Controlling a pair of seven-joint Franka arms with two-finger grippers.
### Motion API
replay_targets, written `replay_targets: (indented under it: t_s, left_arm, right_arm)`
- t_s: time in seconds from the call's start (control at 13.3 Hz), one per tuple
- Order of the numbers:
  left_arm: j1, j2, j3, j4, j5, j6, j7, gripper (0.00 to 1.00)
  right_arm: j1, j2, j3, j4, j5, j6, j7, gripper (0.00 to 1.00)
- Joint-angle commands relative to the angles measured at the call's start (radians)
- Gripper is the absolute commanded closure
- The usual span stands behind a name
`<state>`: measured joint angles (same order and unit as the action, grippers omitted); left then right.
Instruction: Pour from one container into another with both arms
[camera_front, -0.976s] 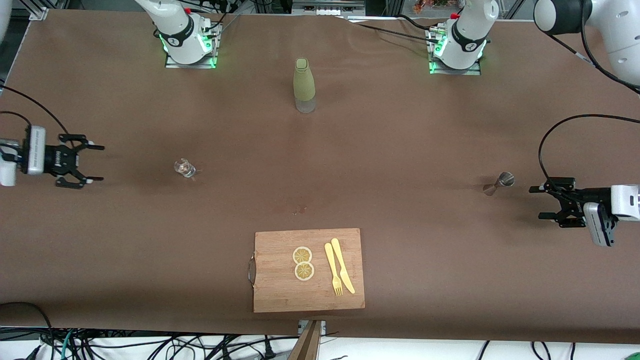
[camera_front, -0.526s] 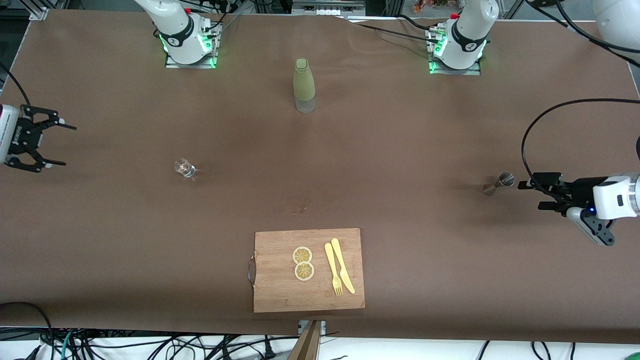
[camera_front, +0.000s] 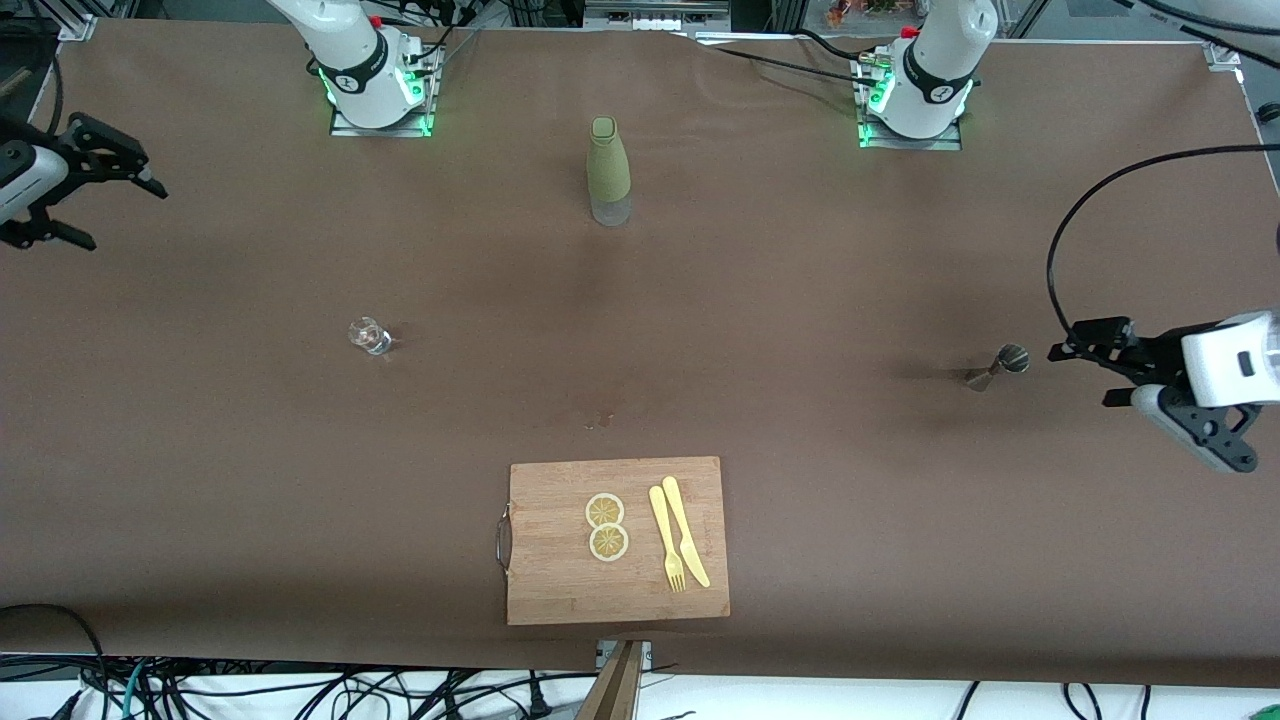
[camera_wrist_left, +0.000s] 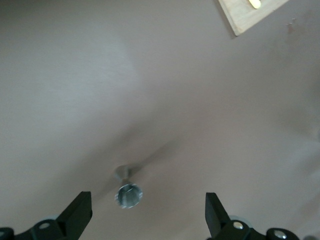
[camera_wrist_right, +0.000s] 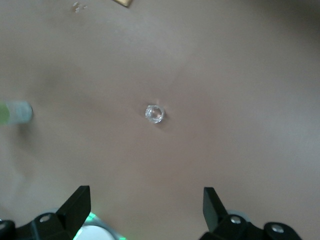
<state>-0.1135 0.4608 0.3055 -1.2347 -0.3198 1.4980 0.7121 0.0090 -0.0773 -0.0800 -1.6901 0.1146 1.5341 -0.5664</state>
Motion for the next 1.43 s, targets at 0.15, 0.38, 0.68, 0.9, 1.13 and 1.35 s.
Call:
replay_targets:
  t_s: [0.15,0.38,0.68,0.9,1.13,1.35]
  left_arm:
    - [-0.055,-0.129,-0.011,0.006,0.105,-0.015,-0.315,0.0]
    - [-0.09,-0.139,-0.011,0.055,0.105,-0.154,-0.595,0.0]
    - [-0.172,-0.181,-0.006,0.049,0.208,-0.197,-0.66,0.0]
    - [-0.183,-0.223,-0.003,0.006,0.202,-0.196,-0.753,0.0]
    - [-0.161,-0.231,-0.029,-0.009,0.199,-0.191,-0.755,0.0]
    - [-0.152,-0.229,-0.041,-0.012,0.199,-0.186,-0.755,0.0]
  right_arm:
    - [0.02,-0.035,0.046,0.0,-0.123,-0.002,0.281,0.0]
    - [0.019,-0.03,0.051,-0.002,-0.124,0.023,0.286,0.0]
    - [0.019,-0.041,0.1,-0.006,-0.119,0.005,0.5,0.0]
    - [0.017,-0.041,0.103,-0.006,-0.112,0.006,0.514,0.0]
    - [0.017,-0.042,0.103,-0.006,-0.112,0.005,0.514,0.0]
    - [0.017,-0.042,0.101,-0.008,-0.113,0.003,0.514,0.0]
